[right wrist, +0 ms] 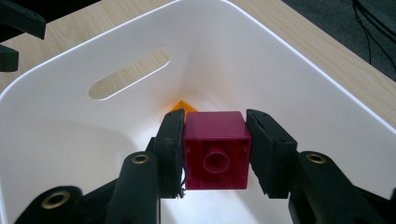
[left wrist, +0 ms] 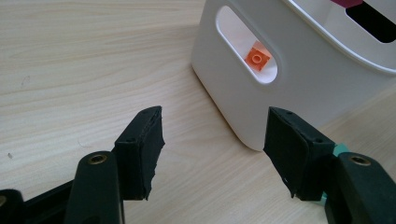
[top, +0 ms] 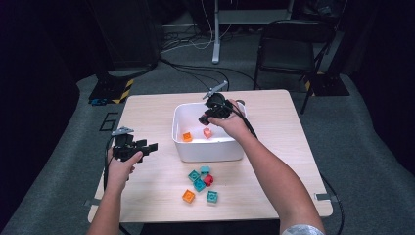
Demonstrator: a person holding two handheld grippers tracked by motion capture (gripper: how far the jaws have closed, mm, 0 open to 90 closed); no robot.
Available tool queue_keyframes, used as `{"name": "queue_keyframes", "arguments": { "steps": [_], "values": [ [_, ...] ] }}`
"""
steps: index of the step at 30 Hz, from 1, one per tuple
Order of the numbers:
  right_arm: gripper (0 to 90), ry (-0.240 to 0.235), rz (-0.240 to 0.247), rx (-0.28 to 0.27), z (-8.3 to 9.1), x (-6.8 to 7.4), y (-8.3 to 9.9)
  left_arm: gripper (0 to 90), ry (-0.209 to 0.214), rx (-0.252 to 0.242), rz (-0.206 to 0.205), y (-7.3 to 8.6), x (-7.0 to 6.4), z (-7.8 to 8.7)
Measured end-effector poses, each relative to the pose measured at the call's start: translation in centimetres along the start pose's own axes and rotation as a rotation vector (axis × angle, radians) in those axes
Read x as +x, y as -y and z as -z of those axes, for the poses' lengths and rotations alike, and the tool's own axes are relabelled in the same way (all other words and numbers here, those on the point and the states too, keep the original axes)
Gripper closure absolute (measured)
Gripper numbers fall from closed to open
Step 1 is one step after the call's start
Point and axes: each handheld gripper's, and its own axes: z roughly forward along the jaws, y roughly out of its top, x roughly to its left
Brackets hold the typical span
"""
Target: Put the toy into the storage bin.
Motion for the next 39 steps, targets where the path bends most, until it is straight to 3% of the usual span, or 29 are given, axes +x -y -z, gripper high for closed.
{"name": "queue_keyframes", "arguments": {
  "steps": [5,9,12,22,39],
  "values": [
    [54.6,0.009,0.02,0.01,0.1,0.0,0.2,36.8,0.0,0.0,0.006,0.0,0.1,0.1],
    [53.3,0.022,0.011,-0.003,0.9,0.2,0.2,36.8,-0.001,-0.002,0.005,0.0,0.1,0.1],
    [52.6,0.025,0.031,-0.015,1.6,0.5,0.3,36.8,-0.003,-0.002,0.003,0.0,0.1,0.1],
    [47.0,0.009,0.073,-0.026,4.1,2.9,1.2,36.6,-0.004,0.002,0.003,0.0,0.1,0.0],
    [45.8,-0.019,0.136,-0.107,8.0,7.2,3.8,36.6,-0.007,0.002,0.005,0.1,0.1,-0.1]
  ]
}}
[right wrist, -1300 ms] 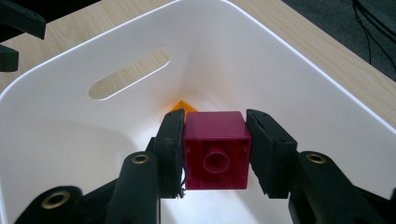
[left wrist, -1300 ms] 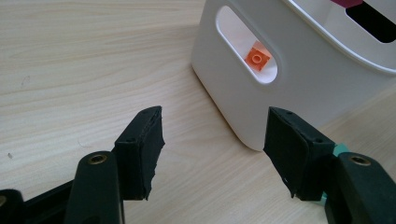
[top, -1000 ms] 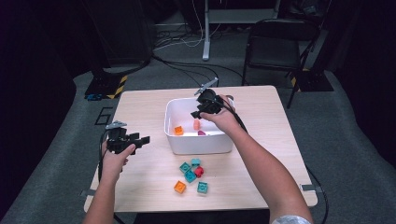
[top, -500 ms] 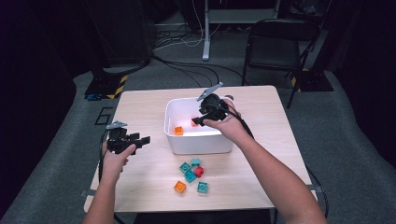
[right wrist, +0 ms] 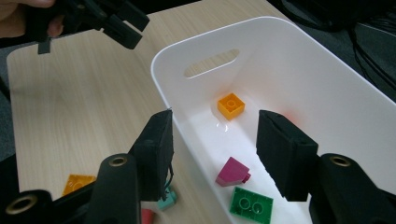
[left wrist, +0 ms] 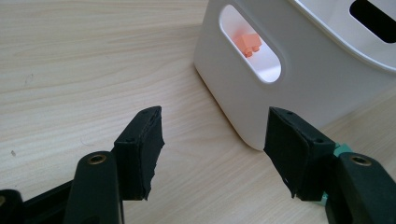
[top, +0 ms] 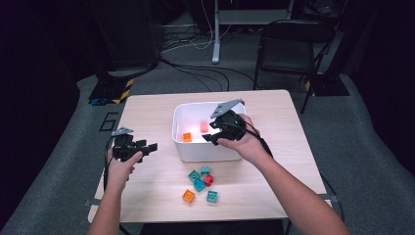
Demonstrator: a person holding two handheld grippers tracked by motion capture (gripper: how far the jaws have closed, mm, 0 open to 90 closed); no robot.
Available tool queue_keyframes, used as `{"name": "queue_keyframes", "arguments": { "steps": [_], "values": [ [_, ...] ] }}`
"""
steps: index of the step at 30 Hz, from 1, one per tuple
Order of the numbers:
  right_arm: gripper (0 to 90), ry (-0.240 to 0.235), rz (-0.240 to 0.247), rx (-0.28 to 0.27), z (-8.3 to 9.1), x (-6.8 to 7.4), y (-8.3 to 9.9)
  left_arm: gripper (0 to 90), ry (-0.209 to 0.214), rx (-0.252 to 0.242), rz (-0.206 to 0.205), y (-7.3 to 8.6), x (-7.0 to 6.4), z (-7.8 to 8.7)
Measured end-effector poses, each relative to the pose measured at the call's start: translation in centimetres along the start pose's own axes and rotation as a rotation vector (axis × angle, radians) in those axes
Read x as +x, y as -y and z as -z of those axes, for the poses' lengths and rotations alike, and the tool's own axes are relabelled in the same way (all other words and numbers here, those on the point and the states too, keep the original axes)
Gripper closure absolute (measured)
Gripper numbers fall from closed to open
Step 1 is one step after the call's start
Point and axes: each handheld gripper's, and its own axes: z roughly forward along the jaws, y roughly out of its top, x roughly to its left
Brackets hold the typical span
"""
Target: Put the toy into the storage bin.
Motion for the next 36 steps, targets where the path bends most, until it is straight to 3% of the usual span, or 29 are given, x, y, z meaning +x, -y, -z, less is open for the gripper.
{"name": "queue_keyframes", "arguments": {
  "steps": [9,13,23,36],
  "values": [
    [45.9,-0.033,0.022,-0.043,0.7,2.6,1.6,36.6,-0.001,0.006,-0.001,0.0,0.0,-0.1],
    [46.0,-0.019,0.046,-0.032,0.4,3.5,2.8,36.6,0.0,0.0,0.001,0.0,0.0,0.0],
    [46.3,-0.031,-0.012,-0.027,-1.2,4.7,6.3,36.6,0.0,0.003,0.003,0.1,-0.1,0.0],
    [46.4,-0.043,-0.021,0.001,-3.2,5.8,10.1,36.6,-0.004,0.011,-0.002,0.2,-0.2,-0.2]
  ]
}}
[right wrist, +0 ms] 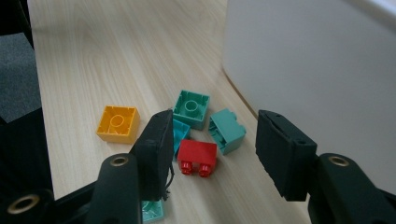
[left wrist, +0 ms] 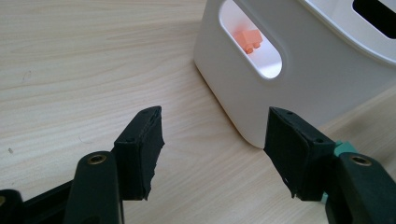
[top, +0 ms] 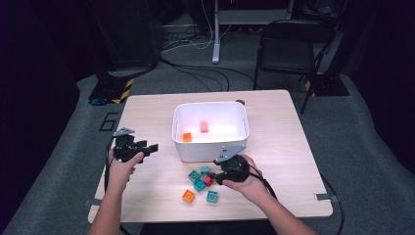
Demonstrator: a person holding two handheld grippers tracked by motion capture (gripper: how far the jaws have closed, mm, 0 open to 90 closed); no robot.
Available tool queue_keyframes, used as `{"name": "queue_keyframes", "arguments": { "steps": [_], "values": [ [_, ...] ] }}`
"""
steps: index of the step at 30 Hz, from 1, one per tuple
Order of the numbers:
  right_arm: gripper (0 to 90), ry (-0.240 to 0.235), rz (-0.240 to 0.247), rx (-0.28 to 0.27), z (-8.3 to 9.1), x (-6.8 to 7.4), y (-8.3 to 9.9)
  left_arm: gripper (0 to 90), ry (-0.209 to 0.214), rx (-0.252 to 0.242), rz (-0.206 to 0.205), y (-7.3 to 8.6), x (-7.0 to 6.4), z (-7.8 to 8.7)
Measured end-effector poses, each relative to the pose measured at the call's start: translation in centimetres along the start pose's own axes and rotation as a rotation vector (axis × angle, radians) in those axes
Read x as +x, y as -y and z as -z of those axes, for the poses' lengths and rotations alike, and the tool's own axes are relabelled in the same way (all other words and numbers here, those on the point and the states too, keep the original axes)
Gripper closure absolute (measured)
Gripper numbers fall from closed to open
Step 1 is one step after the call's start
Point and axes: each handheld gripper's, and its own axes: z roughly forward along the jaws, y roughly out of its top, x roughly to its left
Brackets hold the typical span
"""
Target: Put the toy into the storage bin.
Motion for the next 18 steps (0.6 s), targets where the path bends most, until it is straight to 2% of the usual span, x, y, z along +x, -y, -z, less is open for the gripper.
{"name": "queue_keyframes", "arguments": {
  "steps": [4,9,14,18],
  "values": [
    [46.8,0.027,0.02,-0.004,-0.5,0.5,1.1,36.6,-0.002,-0.009,0.003,0.1,0.0,-0.1],
    [46.7,-0.008,0.021,0.01,-1.1,0.9,2.2,36.6,-0.001,-0.002,0.001,0.1,0.1,-0.1],
    [47.2,-0.025,0.008,0.009,-1.6,1.6,3.4,36.6,-0.002,0.003,-0.002,0.1,0.1,-0.1],
    [47.5,-0.04,0.01,0.028,-2.1,2.0,3.9,36.6,-0.004,0.006,-0.003,0.1,0.0,-0.1]
  ]
}}
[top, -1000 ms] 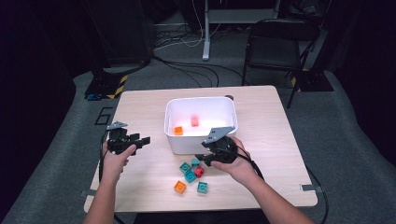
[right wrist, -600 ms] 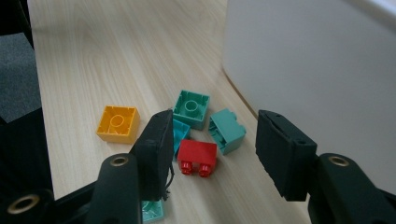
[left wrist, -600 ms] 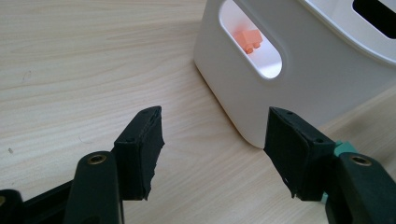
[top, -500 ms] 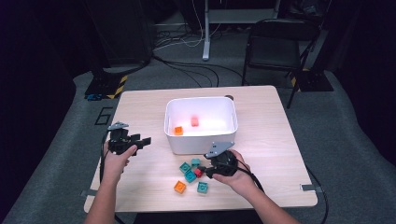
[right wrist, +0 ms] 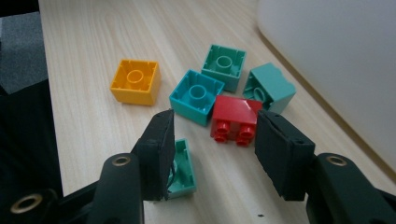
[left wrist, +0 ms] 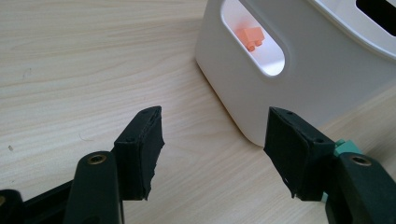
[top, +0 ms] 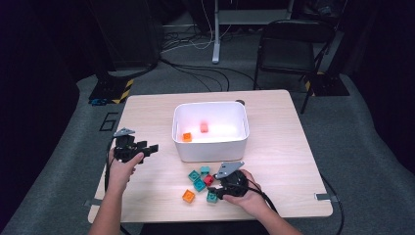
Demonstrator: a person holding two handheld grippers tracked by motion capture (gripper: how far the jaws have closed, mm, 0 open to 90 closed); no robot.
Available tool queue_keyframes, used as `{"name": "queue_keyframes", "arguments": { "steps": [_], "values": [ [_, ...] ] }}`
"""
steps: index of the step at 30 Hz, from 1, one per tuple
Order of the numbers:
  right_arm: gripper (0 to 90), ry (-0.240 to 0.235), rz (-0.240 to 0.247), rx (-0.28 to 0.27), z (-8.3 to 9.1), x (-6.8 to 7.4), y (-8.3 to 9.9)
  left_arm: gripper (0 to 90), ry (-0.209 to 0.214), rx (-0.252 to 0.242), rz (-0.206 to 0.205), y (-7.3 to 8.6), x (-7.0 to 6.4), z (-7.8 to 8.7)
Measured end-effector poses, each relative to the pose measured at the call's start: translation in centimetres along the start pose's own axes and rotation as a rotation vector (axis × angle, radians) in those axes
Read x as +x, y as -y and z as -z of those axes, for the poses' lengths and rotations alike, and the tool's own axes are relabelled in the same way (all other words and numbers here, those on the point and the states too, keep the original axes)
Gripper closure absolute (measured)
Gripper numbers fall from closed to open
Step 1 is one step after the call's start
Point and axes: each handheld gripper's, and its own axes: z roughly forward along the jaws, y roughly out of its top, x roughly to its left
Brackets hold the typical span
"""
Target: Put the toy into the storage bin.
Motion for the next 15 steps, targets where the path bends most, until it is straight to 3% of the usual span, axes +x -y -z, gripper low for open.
{"name": "queue_keyframes", "arguments": {
  "steps": [15],
  "values": [
    [48.2,-0.055,0.023,0.023,-0.81,0.84,0.53,36.6,-0.007,0.001,0.005,0.14,0.06,-0.31]
  ]
}}
